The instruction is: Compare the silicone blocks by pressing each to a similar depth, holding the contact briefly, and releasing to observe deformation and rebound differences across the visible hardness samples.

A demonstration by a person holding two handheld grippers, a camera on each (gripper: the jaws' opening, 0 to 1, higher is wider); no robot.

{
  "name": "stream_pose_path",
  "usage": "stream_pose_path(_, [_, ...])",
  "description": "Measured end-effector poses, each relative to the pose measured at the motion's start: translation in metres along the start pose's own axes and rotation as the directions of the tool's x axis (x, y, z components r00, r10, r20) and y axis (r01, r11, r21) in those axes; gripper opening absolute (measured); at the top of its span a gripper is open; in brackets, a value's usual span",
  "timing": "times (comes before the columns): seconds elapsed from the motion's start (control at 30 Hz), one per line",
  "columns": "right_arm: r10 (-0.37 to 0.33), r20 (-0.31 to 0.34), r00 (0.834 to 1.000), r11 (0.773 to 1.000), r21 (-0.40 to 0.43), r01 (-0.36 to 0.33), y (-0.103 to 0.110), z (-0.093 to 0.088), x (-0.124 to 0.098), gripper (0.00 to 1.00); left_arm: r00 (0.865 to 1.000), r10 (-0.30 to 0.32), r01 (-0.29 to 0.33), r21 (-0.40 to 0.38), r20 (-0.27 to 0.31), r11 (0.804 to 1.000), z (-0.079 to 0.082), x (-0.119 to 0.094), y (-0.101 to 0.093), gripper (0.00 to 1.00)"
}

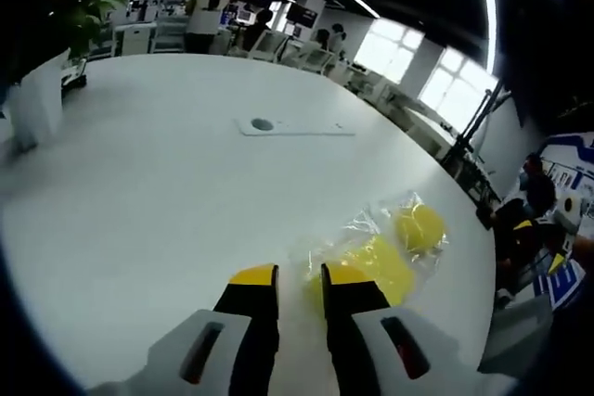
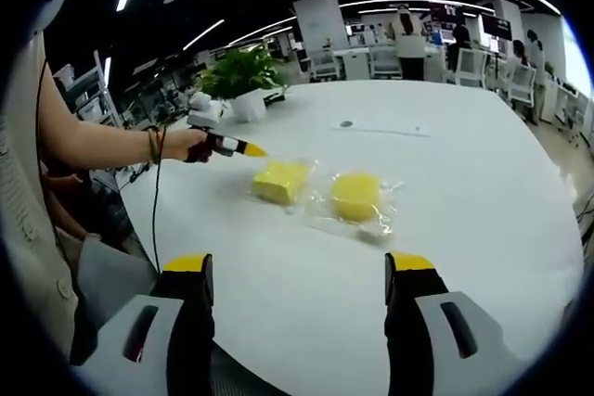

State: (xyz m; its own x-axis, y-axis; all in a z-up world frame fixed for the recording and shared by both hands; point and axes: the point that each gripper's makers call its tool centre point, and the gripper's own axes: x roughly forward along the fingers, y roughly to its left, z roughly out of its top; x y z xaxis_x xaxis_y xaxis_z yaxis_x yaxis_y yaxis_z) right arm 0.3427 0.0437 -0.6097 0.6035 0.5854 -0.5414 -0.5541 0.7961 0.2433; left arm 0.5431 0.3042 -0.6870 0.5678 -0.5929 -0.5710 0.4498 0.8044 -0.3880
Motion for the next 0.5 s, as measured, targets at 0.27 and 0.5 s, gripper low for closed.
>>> stream_pose_path(0.27, [0.038,0.085,0.996,0.999,0.016,-0.039,0.013,0.006,-0.008,0.69,0.997,0.009,-0.01,0.014,0.082,1.0,-0.005,-0.041,-0.027,0.21])
stream_pose_path(0.5, [0.056,0.116,0.992,0.998,0.002,-0.057,0.023,0.004,-0.015,0.67,0.984,-0.027,0.022,0.033,0.175,0.999,-0.011,-0.081,-0.069,0.24])
